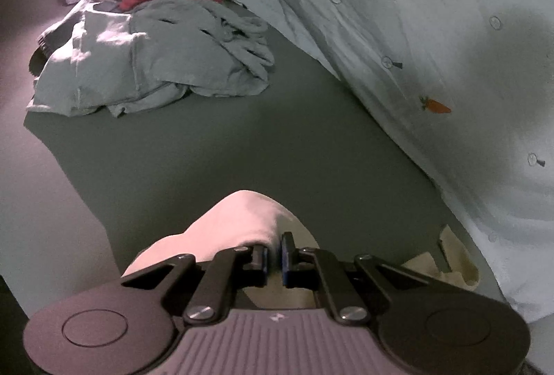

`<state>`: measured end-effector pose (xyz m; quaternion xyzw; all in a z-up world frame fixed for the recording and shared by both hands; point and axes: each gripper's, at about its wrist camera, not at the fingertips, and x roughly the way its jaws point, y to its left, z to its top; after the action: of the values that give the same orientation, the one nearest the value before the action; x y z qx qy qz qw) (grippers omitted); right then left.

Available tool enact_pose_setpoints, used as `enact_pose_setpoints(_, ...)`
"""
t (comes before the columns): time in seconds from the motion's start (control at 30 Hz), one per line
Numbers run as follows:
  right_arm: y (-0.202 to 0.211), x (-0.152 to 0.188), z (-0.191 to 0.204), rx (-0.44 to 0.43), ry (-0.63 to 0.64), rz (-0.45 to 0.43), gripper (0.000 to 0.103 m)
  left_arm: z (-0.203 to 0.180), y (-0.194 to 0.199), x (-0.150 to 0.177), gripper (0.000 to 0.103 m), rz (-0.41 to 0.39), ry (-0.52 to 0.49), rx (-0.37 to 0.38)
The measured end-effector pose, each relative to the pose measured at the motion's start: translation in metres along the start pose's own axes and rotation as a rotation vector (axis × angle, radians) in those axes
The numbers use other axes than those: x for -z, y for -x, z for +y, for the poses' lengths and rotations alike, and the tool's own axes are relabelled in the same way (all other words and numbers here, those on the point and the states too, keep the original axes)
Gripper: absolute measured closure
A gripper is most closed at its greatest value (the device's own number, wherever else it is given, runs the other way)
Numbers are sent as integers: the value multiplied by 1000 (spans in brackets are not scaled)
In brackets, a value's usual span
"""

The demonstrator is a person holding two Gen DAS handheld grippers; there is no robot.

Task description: Fold clothes

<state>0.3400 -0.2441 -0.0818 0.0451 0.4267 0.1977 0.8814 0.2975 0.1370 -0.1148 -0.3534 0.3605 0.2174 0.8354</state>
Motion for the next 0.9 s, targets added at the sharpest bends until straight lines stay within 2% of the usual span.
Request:
enact_pose_setpoints(0.07,-32,-11,0,-31,25,-5,32,6,8,2,97,-5,-2,-7)
enact_pose_setpoints(0.13,-77,-18,5,-24,84,40,34,5,16,1,97,-20,-22,-20)
enact_pose_setpoints(0.2,-110,-15,5,-15,72,129,79,2,15,-4,98,-39,-13,-39)
enact_pose_setpoints(0.23,-116,-12,3,-9,50,147,97,2,14,-8,98,-44,4,-47)
enact_pose_setpoints(0.3,-88,-5,-1,4,8,74,97,8,11,-16,98,-54,55,-60)
enact_pose_setpoints(0.37,-37,2,-6,70,12,-24,98,14,13,-23,98,-72,82,-87)
enact_pose_setpoints(0.47,50,26,-26,244,16,-101,98,21,12,-29,98,-87,74,-155)
enact_pose_setpoints(0.5,68,37,-35,292,4,-75,98,25,9,-30,98,-81,76,-171)
enact_pose_setpoints(0.57,91,65,-59,351,-50,33,97,34,1,-27,97,-33,101,-189)
enact_pose_setpoints(0.63,95,95,-80,381,-91,188,94,38,-13,-22,95,48,106,-230)
enact_pose_setpoints(0.7,87,117,-86,428,-86,318,86,34,-26,-18,87,139,41,-261)
enact_pose_setpoints(0.73,89,121,-85,443,-83,322,82,30,-28,-18,82,167,-13,-262)
enact_pose_setpoints(0.77,90,124,-83,459,-81,326,72,23,-28,-17,70,184,-78,-257)
enact_pose_setpoints(0.8,92,124,-81,466,-85,315,63,15,-26,-17,59,180,-142,-248)
enact_pose_setpoints(0.83,95,115,-80,452,-102,268,49,6,-20,-17,54,158,-211,-229)
enact_pose_setpoints(0.9,100,99,-78,424,-136,174,48,-16,-8,-19,39,109,-338,-178)
